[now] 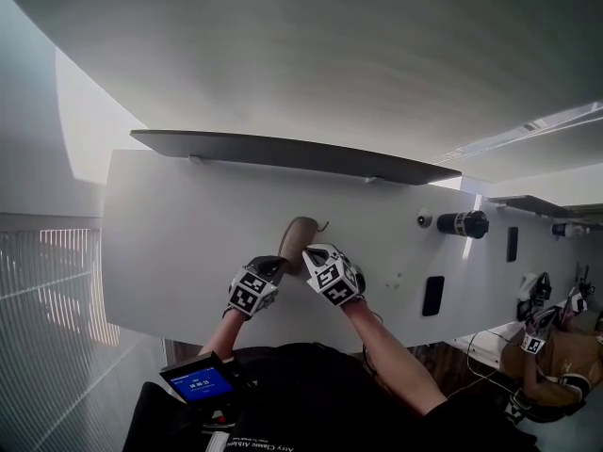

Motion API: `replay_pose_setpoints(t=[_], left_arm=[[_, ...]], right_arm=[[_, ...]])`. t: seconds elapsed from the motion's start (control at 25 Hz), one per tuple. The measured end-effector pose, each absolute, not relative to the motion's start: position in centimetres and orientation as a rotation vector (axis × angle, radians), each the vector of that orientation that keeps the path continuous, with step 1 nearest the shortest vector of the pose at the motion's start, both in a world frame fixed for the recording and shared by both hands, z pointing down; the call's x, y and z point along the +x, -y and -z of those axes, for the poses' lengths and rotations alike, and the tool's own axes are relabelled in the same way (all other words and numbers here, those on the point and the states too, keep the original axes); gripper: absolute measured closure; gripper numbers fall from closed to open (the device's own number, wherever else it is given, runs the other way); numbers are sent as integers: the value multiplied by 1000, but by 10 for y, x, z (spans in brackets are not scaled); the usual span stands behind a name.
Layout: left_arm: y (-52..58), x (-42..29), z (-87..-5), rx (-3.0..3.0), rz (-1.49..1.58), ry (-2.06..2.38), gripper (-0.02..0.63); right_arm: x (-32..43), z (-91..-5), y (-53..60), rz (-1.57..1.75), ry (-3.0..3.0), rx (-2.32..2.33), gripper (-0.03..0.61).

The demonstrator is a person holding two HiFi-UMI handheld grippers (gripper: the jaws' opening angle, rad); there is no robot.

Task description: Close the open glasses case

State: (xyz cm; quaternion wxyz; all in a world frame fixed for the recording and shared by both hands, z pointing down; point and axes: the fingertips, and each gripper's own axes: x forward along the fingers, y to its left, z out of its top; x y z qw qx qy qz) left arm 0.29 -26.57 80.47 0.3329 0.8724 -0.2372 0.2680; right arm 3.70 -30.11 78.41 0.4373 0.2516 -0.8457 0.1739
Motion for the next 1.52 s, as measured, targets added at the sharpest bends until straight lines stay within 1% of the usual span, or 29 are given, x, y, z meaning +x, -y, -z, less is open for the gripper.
replay_pose_setpoints(t=[0.36,0.64,0.72,0.8,0.88,1.24,1.36,1.52], left_arm=[[271,6,-805,2209,-691,596,603],[266,7,-802,2228,-670,601,603],[264,4,-799,2241,-665,619,604],[267,1,-791,2271,-662,652,606],[271,0,-776,2320,-641,684,606],[247,12,-692,2632,-490,741,606],[230,19,-675,2670,-451,740,606],[207,20,-671,2688,-469,725,606]], right_arm=[[37,-787,303,-496,2064,584,578],[41,-787,299,-538,2119,719,578],[44,-785,297,-672,2174,791,577],[50,-772,299,-893,2265,904,575],[60,-747,302,-982,2371,1018,575],[79,-648,233,-598,2652,1066,575],[84,-637,210,-541,2670,1088,576],[87,-638,195,-503,2652,1089,577]])
